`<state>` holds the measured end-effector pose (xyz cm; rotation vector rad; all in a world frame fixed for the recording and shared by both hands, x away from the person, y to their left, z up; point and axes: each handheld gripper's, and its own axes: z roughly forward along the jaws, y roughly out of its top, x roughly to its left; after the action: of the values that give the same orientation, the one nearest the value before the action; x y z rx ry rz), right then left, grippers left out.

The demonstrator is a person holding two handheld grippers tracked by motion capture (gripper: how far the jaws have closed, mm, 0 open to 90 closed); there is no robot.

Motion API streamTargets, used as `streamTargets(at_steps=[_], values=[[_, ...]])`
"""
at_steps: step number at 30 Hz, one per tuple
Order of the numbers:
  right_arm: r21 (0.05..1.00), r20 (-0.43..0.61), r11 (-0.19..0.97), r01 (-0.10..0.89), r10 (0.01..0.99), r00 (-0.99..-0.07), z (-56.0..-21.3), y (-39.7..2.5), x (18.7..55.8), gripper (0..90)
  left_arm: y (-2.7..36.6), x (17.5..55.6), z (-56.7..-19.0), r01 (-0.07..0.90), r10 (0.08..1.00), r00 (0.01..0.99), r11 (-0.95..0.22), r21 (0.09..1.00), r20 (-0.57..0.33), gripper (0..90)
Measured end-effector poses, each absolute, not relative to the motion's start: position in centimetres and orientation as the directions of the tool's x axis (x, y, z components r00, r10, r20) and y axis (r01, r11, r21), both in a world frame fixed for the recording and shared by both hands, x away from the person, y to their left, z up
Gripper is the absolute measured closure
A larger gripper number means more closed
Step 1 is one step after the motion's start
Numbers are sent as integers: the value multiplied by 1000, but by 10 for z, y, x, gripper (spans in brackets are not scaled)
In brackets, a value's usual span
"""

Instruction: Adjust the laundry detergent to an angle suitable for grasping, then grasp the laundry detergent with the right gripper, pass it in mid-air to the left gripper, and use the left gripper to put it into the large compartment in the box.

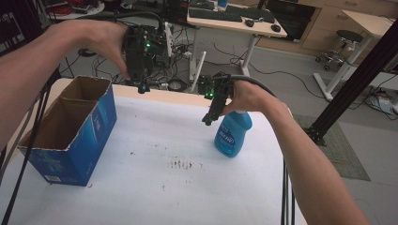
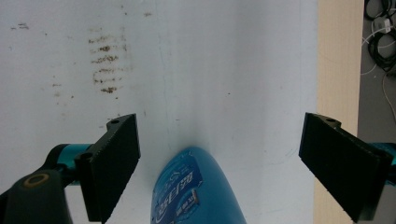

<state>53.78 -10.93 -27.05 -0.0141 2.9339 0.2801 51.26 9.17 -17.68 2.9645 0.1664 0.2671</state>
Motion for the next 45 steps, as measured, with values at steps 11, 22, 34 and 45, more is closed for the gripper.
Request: streamTargets(at_steps=[11, 22, 34, 45], values=[[200, -196, 980, -25, 15, -980, -265, -111, 529, 120, 95, 506, -177, 98, 128, 976, -981, 165, 179, 147], [234, -203, 972, 4, 53, -978, -258, -120, 523, 120, 92, 501, -175, 105, 135, 974, -980, 168, 181, 147], [334, -230, 919, 209, 295, -927, -228, -168, 510, 120, 83, 502, -182, 85, 117, 978, -979, 183, 171, 147], [362, -173, 851, 380, 462, -870, -232, -209, 503, 120, 82, 502, -183, 77, 113, 979, -977, 200, 172, 147]])
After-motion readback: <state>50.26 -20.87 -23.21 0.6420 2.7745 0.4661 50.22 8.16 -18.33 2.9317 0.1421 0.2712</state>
